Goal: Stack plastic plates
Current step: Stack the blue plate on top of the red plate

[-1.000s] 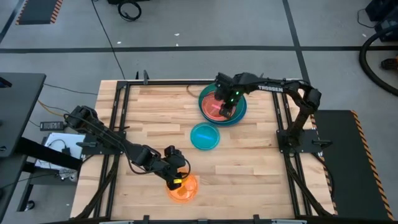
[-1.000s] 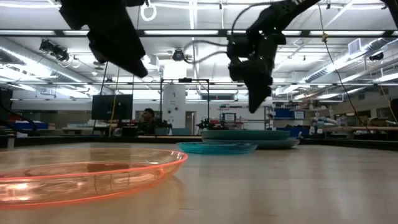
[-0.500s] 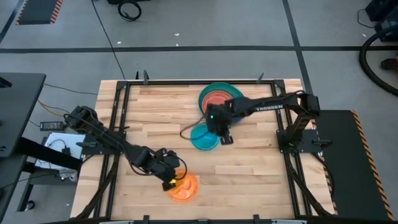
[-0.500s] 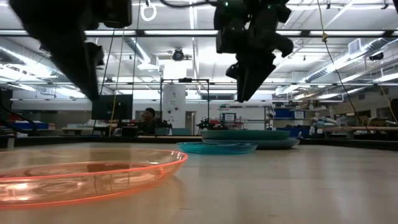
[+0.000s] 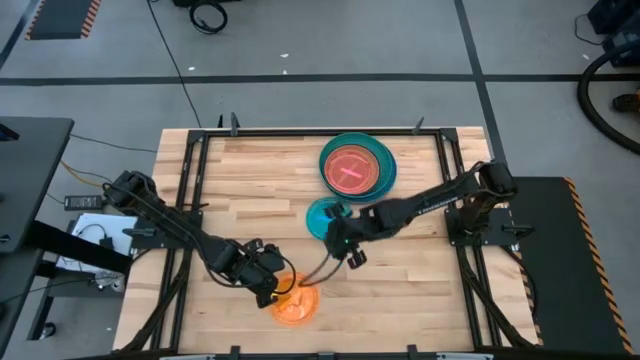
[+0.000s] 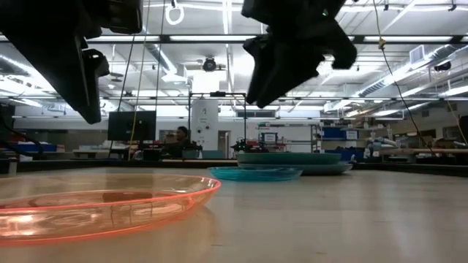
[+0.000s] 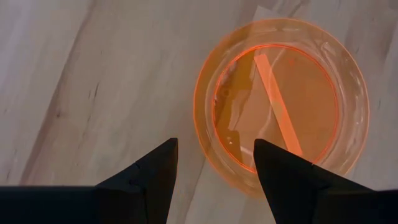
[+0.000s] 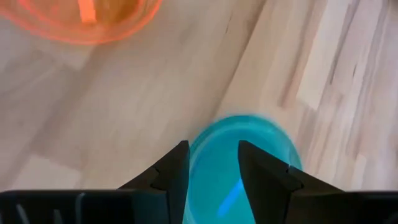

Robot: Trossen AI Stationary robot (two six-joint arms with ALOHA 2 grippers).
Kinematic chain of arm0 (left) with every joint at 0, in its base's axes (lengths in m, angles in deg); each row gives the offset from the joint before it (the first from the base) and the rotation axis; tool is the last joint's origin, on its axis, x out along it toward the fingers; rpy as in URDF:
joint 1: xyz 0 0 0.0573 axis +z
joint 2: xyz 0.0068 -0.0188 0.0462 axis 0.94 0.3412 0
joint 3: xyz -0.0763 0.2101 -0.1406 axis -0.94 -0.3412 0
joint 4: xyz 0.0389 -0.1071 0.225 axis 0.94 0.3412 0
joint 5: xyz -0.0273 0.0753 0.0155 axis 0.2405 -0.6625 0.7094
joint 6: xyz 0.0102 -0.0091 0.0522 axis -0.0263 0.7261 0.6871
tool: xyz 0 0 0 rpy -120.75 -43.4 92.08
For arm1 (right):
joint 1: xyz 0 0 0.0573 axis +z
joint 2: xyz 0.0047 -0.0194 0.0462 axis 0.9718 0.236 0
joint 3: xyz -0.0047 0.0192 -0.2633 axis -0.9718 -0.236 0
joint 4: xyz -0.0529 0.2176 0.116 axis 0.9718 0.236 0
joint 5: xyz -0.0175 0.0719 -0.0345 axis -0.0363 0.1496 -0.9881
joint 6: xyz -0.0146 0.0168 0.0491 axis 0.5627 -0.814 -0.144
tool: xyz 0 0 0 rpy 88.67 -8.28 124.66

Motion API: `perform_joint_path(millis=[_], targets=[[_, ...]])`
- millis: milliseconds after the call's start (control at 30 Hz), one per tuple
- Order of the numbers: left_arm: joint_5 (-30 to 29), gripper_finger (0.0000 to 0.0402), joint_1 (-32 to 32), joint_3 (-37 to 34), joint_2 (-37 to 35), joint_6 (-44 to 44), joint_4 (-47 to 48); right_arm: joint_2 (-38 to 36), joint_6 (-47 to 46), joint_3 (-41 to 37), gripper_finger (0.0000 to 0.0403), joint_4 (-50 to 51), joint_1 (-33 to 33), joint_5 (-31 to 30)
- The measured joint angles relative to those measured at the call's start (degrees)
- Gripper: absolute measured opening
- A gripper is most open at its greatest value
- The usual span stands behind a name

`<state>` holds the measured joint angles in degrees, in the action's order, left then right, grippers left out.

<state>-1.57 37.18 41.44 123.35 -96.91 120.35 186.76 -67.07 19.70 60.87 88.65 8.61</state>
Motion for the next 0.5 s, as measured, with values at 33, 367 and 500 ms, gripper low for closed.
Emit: perform_joint_path(millis=[33,367,500], targets=[[-0.04,0.0217,-0.12,0.0,-0.02,-0.23,0.0,0.18,0.14,-0.62,0.015,0.02,0.6,-1.42],[0.0,0.0217,-1.18,0.04,-0.02,-1.81,1.36,1.08,0.08,-9.83,0.0167,-10.38,1.52,-4.38],[0.22,0.0217,-1.2,0.04,-0.02,-2.31,1.71,1.08,0.12,-14.57,0.0164,-16.78,1.52,-4.59]])
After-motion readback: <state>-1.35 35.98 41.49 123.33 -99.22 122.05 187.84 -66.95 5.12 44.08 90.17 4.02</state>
